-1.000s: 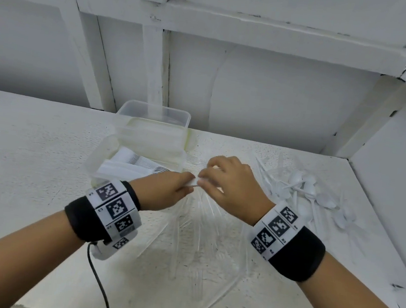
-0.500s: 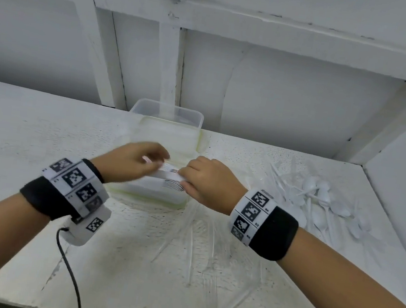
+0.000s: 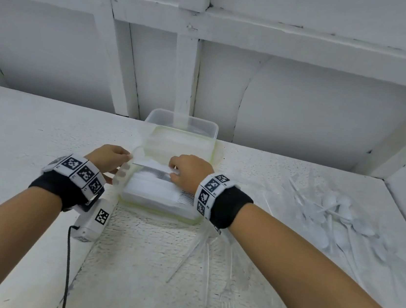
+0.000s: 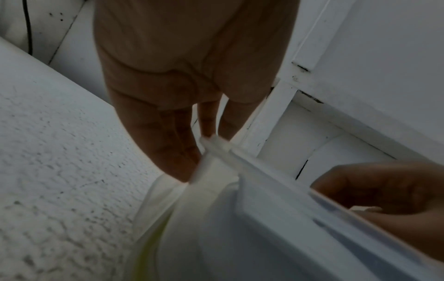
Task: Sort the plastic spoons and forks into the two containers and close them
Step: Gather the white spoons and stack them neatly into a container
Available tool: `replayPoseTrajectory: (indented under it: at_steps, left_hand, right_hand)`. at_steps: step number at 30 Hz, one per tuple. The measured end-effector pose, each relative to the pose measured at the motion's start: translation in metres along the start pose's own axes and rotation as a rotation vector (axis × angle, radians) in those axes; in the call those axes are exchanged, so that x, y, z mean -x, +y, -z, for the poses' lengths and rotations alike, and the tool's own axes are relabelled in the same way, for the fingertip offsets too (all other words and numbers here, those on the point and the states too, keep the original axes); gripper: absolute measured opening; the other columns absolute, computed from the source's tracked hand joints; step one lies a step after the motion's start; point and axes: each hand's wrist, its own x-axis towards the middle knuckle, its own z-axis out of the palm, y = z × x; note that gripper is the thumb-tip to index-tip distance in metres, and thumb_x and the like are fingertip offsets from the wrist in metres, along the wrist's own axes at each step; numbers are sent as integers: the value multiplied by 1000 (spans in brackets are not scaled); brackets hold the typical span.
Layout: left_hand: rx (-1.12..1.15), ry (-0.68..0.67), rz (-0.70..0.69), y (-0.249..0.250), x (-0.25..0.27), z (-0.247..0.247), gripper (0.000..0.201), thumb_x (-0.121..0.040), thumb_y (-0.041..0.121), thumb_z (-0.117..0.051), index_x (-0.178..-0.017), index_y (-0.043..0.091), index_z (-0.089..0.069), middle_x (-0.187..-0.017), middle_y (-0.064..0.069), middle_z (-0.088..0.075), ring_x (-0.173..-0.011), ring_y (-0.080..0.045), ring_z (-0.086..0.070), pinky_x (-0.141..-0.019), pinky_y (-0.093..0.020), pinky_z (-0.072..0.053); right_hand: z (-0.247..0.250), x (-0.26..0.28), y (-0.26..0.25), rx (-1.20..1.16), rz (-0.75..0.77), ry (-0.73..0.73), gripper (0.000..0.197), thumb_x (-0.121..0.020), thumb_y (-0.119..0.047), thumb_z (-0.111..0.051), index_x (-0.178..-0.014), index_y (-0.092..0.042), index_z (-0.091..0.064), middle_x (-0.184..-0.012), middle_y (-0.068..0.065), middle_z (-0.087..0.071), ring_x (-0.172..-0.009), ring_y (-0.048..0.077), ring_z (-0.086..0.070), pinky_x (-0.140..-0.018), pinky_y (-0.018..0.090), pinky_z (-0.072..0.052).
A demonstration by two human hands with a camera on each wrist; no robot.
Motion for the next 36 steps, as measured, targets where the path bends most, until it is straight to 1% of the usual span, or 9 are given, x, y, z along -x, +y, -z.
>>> replayPoseTrajectory:
  at_steps: [5,9,16,22,24,26,30,33,36]
  left_hand:
    - [10,-2,-13,-2,2,0,23,-97,23,-49,-111,6,-55,-99,-11,-60,-75,-21,-57,-60,-33,-49]
    - [15,-1,-10,-1,2,0,22,-97,22,-50,-110,6,-56,-92,-8,-61,-74,-21,-58,-60,-33,-49]
    - [10,29,-11,-2,1,-3,22,-97,21,-48,-110,5,-57,-88,-6,-60,-73,-20,-57,-62,-33,-50]
    - [-30,35,-25,-2,2,-3,24,-98,19,-46,-113,4,-56,-99,-11,-60,-74,-21,-57,-61,-32,-49]
    - [-75,54,-40,0,4,-4,25,-98,18,-44,-116,5,-54,-103,-12,-58,-82,-25,-57,-61,-31,-49]
    - [-180,118,-86,3,6,-4,28,-96,18,-43,-119,6,-53,-110,-12,-57,-93,-27,-54,-63,-32,-48]
    - [-343,299,-277,19,17,-11,31,-94,21,-43,-120,8,-55,-121,-14,-58,-107,-32,-53,-87,-36,-41]
    - [-319,341,-449,37,38,-31,28,-95,19,-43,-117,9,-57,-114,-11,-62,-101,-27,-54,-81,-29,-37]
    - [-281,287,-583,55,63,-63,23,-94,20,-43,-108,12,-61,-101,-7,-66,-90,-23,-57,-76,-28,-39]
  right_hand:
    - [-6,-3,-1,-125,-61,-60,25,-93,-19,-49,-115,-10,-57,-115,9,-60,-103,25,-55,-74,28,-39]
    - [-5,-3,1,-164,-95,-113,28,-96,-24,-47,-109,-4,-61,-114,11,-62,-106,26,-55,-84,30,-41]
    - [-8,-1,6,-136,-73,-72,22,-94,-13,-46,-103,-5,-64,-110,9,-64,-102,25,-57,-83,30,-43]
    - [-6,-2,6,-120,-60,-96,24,-95,-14,-45,-104,-3,-64,-111,10,-64,-104,26,-57,-84,30,-43]
    - [-4,0,6,-116,-57,-98,26,-95,-15,-44,-105,-2,-65,-111,10,-65,-104,26,-57,-86,31,-43]
    - [1,4,7,-133,-48,-70,28,-96,-15,-42,-108,-3,-64,-115,10,-64,-107,25,-56,-88,30,-41]
    - [25,28,17,-228,-2,58,30,-97,-16,-42,-114,-4,-64,-119,7,-63,-111,21,-55,-90,24,-38]
    - [45,57,32,-331,-28,154,28,-97,-20,-46,-113,-7,-65,-116,4,-65,-107,16,-57,-88,20,-38]
    - [57,96,57,-422,-100,223,25,-95,-21,-50,-109,-11,-68,-111,2,-67,-102,13,-58,-89,21,-42]
